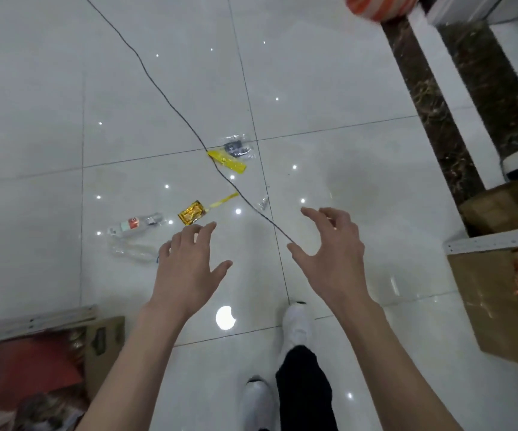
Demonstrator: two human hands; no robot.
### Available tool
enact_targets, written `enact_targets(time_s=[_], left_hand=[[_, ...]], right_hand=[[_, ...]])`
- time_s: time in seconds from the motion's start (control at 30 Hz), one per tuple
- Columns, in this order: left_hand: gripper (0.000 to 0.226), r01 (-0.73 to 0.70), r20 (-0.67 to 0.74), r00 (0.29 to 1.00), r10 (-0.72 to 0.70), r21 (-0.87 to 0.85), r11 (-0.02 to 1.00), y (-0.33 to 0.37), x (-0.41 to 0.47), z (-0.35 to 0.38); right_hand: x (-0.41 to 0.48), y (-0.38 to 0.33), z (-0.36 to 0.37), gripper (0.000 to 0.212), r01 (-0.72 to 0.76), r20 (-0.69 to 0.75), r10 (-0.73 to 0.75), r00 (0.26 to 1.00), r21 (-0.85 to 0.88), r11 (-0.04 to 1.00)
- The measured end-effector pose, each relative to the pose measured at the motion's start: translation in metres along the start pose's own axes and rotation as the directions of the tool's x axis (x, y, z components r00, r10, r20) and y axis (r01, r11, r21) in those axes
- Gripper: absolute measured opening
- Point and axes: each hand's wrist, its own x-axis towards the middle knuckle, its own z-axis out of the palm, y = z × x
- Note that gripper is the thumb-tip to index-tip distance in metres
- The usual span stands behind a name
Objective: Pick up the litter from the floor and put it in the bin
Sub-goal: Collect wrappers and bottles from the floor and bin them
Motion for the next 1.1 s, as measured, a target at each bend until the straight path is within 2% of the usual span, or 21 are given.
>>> enact_targets(time_s=[0.27, 0.37, 0.57, 0.73, 0.87, 1.1], left_hand=[[0.070, 0.159, -0.009, 0.987, -0.159, -0.002, 0.987, -0.037, 0.114, -0.012], [0.071, 0.201, -0.023, 0.979, -0.201, -0.021, 0.979, -0.045, 0.161, -0.014], [0.072, 0.264, -0.002, 0.964, -0.265, -0.052, 0.963, -0.063, 0.219, 0.006], [0.073, 0.297, 0.034, 0.955, -0.296, -0.051, 0.953, -0.097, 0.257, 0.044], [0.074, 0.292, 0.004, 0.956, -0.293, -0.068, 0.954, -0.133, 0.309, 0.087], [0.074, 0.287, -0.010, 0.957, -0.288, -0.060, 0.956, -0.205, 0.392, 0.208]], right_hand=[[0.142, -0.020, 0.038, 0.061, 0.081, 0.107, -0.081, 0.991, 0.004, 0.997], [0.197, -0.026, 0.048, 0.062, 0.118, 0.105, -0.116, 0.988, -0.006, 0.993], [0.266, -0.025, 0.082, 0.065, 0.141, 0.165, -0.133, 0.977, -0.034, 0.989], [0.304, -0.019, 0.140, 0.066, 0.163, 0.209, -0.153, 0.966, -0.033, 0.986], [0.347, -0.008, 0.206, 0.068, 0.202, 0.208, -0.189, 0.960, -0.041, 0.979], [0.416, 0.048, 0.352, 0.067, 0.265, 0.181, -0.248, 0.952, -0.074, 0.961]])
